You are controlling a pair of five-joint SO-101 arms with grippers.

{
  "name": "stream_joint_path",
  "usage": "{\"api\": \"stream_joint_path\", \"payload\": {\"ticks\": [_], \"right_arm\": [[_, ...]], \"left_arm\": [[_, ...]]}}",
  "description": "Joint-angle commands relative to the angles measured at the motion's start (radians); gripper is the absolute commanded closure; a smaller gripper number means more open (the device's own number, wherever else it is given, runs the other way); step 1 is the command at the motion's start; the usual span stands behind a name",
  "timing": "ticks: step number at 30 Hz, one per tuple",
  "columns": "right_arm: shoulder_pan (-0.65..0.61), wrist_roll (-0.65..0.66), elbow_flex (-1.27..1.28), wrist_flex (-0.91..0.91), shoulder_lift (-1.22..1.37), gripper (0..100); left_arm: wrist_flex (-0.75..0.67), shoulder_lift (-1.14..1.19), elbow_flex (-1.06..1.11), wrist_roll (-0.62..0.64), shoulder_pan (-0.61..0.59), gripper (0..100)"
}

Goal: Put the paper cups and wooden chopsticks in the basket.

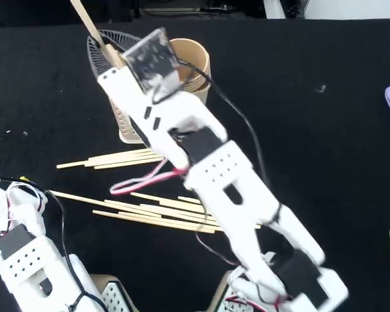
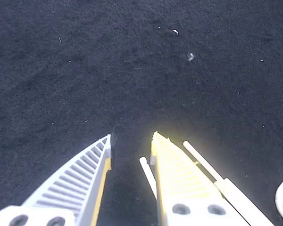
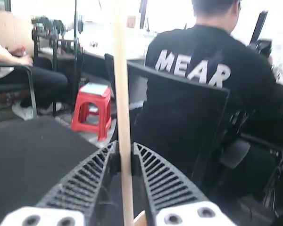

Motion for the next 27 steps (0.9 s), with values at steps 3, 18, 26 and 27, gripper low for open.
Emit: {"api": "stream_joint_path", "payload": {"ticks": [3, 18, 26, 27], "right_arm": [[0.064, -0.005, -0.108, -0.029, 0.124, 98.8], [0.091, -0.006, -0.004, 0.078, 0.128, 90.7], [0.098, -0.002, -0.035, 0.149, 0.056, 89.9], [0.097, -0.002, -0.038, 0.184, 0.022, 89.9]], "left_arm": [[-0.014, -0.017, -0.030, 0.008, -0.004, 85], [-0.014, -0.017, -0.031, 0.008, -0.005, 85], [-0.014, -0.017, -0.031, 0.008, -0.005, 85], [-0.014, -0.017, -0.031, 0.008, -0.005, 85]]}}
